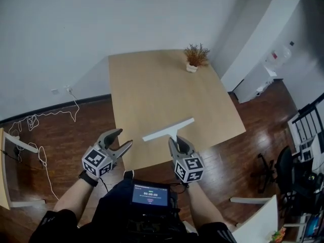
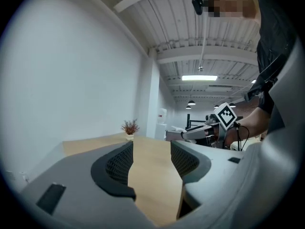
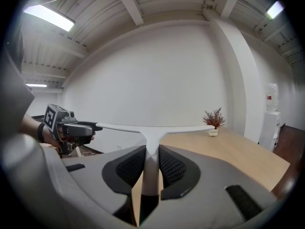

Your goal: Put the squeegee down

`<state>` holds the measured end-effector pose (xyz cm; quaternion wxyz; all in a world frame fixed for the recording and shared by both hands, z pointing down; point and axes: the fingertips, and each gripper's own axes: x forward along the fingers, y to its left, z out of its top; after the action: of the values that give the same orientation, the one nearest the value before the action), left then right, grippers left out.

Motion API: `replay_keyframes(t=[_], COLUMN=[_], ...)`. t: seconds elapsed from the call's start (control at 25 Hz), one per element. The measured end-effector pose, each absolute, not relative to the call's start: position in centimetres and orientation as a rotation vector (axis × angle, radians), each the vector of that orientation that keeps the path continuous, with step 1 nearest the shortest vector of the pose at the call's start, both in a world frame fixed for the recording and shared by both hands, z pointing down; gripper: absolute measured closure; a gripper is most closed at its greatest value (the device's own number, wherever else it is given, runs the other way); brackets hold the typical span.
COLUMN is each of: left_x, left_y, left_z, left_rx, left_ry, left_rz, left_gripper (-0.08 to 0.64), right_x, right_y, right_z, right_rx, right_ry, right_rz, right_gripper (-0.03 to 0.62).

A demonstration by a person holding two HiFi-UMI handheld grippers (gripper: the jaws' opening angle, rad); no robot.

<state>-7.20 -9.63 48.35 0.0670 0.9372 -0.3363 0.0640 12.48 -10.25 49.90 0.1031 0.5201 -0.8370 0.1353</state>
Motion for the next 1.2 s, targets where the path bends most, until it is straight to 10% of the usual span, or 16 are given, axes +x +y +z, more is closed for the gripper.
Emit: replay_keyframes(t=[1.2], left_x=[-8.2], left_y=[-33.0], left_z=[61.2], left_rx=[2.7], left_ry=[-0.787], left_rz=[0.307], left_gripper=[0.305], right_x=[8.6], right_y=[-40.4], right_z=[79.3], right_rx=[1.325], right_ry=[-2.039], right_rz=[0.651], right_gripper=[0.492])
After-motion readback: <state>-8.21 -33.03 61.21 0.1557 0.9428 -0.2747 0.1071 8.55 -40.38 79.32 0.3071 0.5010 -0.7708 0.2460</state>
